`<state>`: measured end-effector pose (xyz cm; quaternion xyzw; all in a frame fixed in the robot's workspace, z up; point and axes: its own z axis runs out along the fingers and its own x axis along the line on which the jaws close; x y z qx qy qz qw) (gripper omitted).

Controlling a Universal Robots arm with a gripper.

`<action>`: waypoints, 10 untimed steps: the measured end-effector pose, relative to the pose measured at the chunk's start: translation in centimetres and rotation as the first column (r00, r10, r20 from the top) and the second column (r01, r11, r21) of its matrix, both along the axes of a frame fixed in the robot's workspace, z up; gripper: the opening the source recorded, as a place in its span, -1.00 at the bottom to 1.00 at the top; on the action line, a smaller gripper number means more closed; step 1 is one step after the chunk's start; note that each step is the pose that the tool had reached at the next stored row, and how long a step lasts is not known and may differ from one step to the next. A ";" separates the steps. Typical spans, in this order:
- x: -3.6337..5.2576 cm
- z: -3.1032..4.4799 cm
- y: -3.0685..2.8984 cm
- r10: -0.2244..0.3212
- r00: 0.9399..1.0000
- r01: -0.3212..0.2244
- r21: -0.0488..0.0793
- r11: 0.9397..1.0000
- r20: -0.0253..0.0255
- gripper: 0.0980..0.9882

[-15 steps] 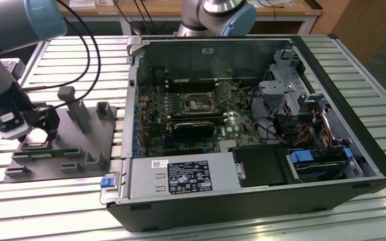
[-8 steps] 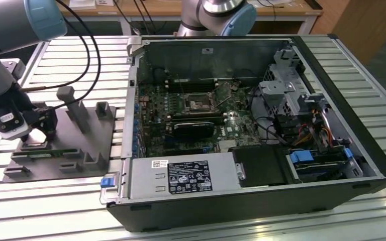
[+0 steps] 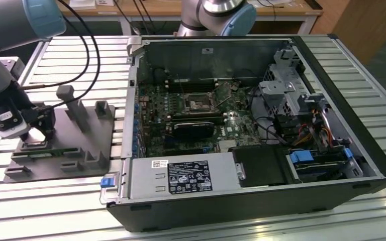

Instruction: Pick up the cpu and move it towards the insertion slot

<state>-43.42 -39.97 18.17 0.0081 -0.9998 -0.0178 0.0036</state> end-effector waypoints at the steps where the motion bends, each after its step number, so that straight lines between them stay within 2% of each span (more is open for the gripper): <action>1: 0.00 0.25 0.00 0.000 1.000 0.000 0.000 1.000 0.000 0.00; 4: 0.00 0.83 0.00 0.000 1.000 0.000 0.000 1.000 0.000 0.00; 10: 0.00 0.90 0.00 0.000 1.000 0.000 0.000 1.000 0.000 0.00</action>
